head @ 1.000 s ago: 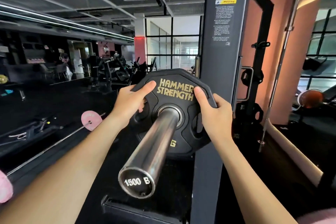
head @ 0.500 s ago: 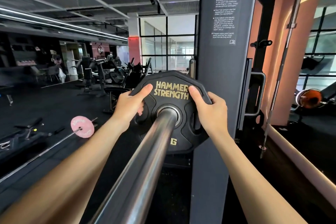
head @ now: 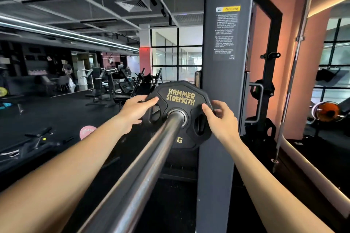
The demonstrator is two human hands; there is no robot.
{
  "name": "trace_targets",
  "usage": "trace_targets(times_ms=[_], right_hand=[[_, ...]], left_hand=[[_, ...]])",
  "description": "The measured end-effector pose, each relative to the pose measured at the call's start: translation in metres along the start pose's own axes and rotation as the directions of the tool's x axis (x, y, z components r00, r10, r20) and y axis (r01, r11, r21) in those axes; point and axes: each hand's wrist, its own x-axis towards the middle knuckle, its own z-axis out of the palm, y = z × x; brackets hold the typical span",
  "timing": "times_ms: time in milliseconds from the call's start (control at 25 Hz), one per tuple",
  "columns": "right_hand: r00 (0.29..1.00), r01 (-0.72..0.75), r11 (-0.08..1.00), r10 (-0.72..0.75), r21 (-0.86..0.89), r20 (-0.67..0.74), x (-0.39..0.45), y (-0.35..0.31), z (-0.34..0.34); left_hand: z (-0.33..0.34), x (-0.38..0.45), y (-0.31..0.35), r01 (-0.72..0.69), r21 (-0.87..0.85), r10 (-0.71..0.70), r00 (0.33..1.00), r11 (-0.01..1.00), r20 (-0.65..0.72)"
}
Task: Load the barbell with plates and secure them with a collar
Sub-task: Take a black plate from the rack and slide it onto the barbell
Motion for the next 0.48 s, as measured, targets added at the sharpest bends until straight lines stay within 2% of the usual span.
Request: trace_targets(times_ms=[120,240,360,480], right_hand=[[0.999,0.034,0.999,-0.034,-0.017,-0.01,-0.038,-0.022,-0.038],[0.999,0.038,0.998,-0.038,-0.042,0.007,-0.079,-0.05,-0.073],[0.999,0.033,0.997,-0.032,-0.065,0.018,-0.117,-0.066,-0.105],[1.0,0.009,0.996,-0.008,-0.086,0.013,-0.148,-0.074,-0.147]], left_hand=[[-0.026,-0.05,0.03,-0.06,0.062,0.058,0.998,0.996,0.032],[-0.035,-0.108,0.071,-0.19,0.09,0.185,0.981,0.978,0.056],[-0.021,-0.163,0.106,-0.317,0.119,0.303,0.945,0.941,0.122],[0.011,-0.209,0.137,-0.363,0.125,0.331,0.917,0.923,0.22]])
